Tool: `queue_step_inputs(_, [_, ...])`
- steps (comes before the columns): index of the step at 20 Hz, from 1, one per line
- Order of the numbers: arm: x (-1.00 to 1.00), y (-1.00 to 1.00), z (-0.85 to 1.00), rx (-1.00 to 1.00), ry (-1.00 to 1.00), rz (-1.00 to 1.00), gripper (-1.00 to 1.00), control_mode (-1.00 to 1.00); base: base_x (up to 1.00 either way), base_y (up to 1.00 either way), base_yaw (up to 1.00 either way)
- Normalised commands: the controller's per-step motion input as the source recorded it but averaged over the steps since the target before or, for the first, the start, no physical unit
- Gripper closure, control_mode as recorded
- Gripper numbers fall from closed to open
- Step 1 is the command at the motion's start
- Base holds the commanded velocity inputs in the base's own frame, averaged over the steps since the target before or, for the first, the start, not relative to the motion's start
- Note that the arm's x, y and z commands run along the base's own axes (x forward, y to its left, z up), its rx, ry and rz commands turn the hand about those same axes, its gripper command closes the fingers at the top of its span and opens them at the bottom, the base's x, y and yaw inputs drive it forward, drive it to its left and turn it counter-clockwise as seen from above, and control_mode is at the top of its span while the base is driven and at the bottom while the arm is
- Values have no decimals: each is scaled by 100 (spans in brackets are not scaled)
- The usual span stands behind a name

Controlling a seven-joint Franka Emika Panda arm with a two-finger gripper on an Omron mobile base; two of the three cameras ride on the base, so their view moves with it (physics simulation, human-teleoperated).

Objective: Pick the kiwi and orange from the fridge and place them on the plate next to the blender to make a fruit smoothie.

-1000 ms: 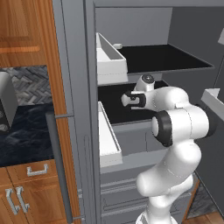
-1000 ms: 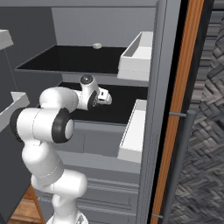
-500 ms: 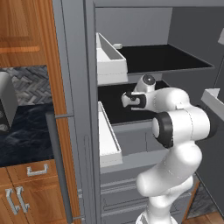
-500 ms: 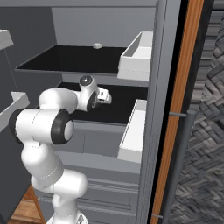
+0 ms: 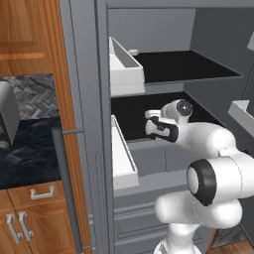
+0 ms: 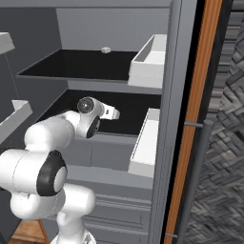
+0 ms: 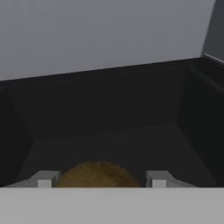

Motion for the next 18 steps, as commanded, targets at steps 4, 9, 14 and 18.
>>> queue_step_inputs(4, [-100, -4, 100, 0, -1, -11, 100, -100, 0, 0, 0])
queue_step_inputs(9, [-100, 0, 100, 0, 0, -11, 100, -100, 0, 0, 0])
queue_step_inputs(14, [-100, -1, 94, 0, 10, -3, 100, -100, 0, 0, 0])
queue_step_inputs(18, [-100, -20, 69, 0, 24, 0, 100, -100, 0, 0, 0])
